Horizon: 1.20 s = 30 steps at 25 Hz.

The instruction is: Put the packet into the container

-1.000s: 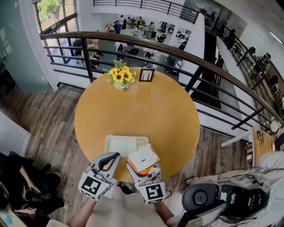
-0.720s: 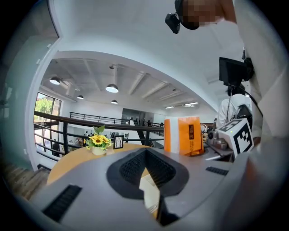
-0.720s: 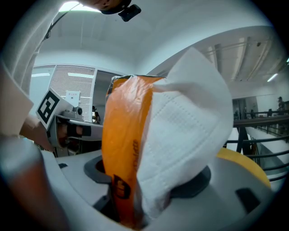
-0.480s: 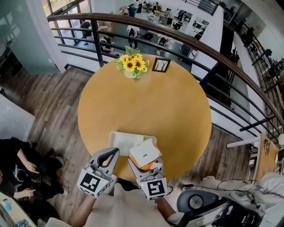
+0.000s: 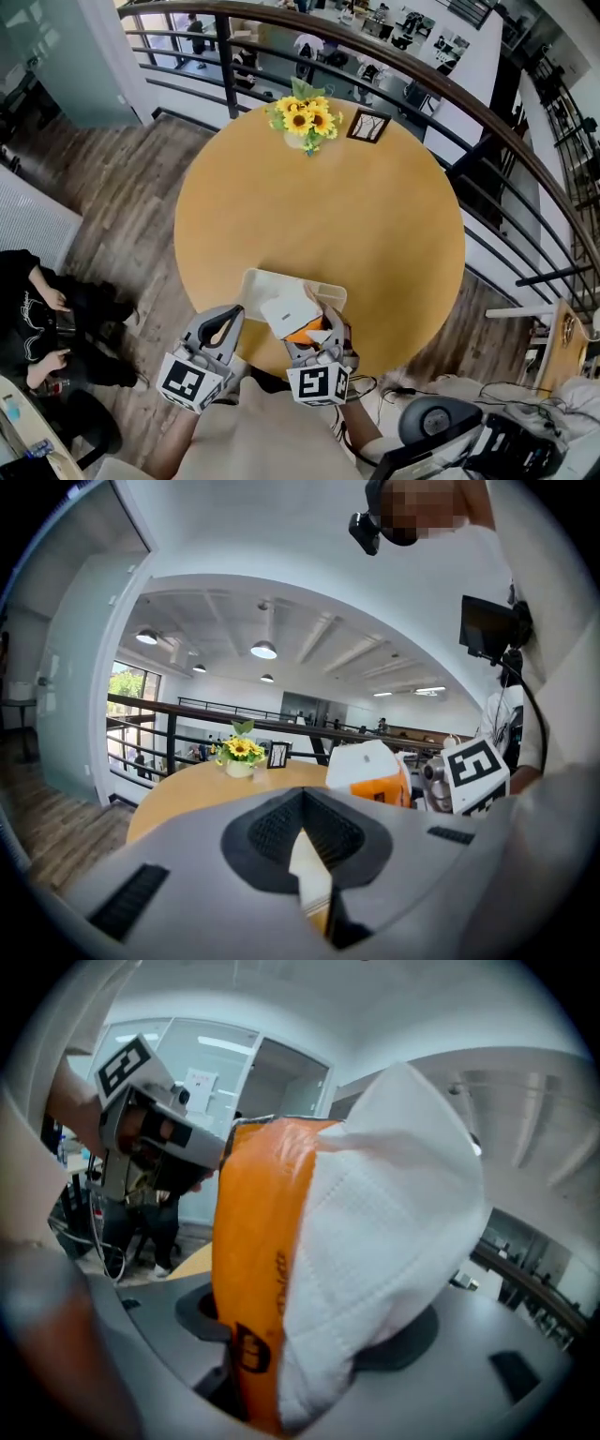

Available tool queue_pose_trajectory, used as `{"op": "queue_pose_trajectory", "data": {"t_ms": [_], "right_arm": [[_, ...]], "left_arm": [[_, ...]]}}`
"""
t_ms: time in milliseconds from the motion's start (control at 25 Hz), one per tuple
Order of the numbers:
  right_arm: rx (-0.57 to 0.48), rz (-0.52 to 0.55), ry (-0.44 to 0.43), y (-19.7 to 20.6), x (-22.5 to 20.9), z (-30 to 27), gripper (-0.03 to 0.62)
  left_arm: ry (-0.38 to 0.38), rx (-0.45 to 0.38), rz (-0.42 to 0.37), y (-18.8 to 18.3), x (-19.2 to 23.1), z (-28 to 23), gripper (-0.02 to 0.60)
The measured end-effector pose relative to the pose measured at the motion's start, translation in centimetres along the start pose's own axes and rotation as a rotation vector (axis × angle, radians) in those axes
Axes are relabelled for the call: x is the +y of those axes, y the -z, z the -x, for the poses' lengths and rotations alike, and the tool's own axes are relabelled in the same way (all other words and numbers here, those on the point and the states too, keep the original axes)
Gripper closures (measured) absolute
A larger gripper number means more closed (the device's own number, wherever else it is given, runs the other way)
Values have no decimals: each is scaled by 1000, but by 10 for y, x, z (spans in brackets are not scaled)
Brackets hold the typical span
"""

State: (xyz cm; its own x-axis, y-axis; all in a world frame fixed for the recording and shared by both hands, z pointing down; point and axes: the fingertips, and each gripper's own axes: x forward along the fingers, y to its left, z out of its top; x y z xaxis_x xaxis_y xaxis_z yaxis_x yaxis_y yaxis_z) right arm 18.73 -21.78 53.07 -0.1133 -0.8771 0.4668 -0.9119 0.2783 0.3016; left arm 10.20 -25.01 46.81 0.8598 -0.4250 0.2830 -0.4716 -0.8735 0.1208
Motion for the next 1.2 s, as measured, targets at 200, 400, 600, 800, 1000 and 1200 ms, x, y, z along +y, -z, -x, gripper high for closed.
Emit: {"op": "queue_pose_trajectory", "data": {"t_ms": [200, 400, 600, 800, 1000, 1200], "right_arm": [[147, 300, 38, 21, 12, -16, 255], [298, 527, 7, 40, 24, -33, 255], [365, 514, -123, 53, 32, -46, 255], [430, 531, -240, 68, 34, -57, 255], [518, 543, -360, 78, 46, -74, 255], [592, 516, -499, 88, 48, -80, 255]], "left_arm": [[-37, -6, 8, 0, 9, 7, 577], [-56, -16, 22, 3, 14, 13, 577], [-84, -26, 37, 6, 15, 22, 577], [-122, -39, 48, 4, 16, 28, 575], [-152, -57, 62, 5, 33, 41, 577], [-174, -63, 69, 7, 36, 45, 577]]}}
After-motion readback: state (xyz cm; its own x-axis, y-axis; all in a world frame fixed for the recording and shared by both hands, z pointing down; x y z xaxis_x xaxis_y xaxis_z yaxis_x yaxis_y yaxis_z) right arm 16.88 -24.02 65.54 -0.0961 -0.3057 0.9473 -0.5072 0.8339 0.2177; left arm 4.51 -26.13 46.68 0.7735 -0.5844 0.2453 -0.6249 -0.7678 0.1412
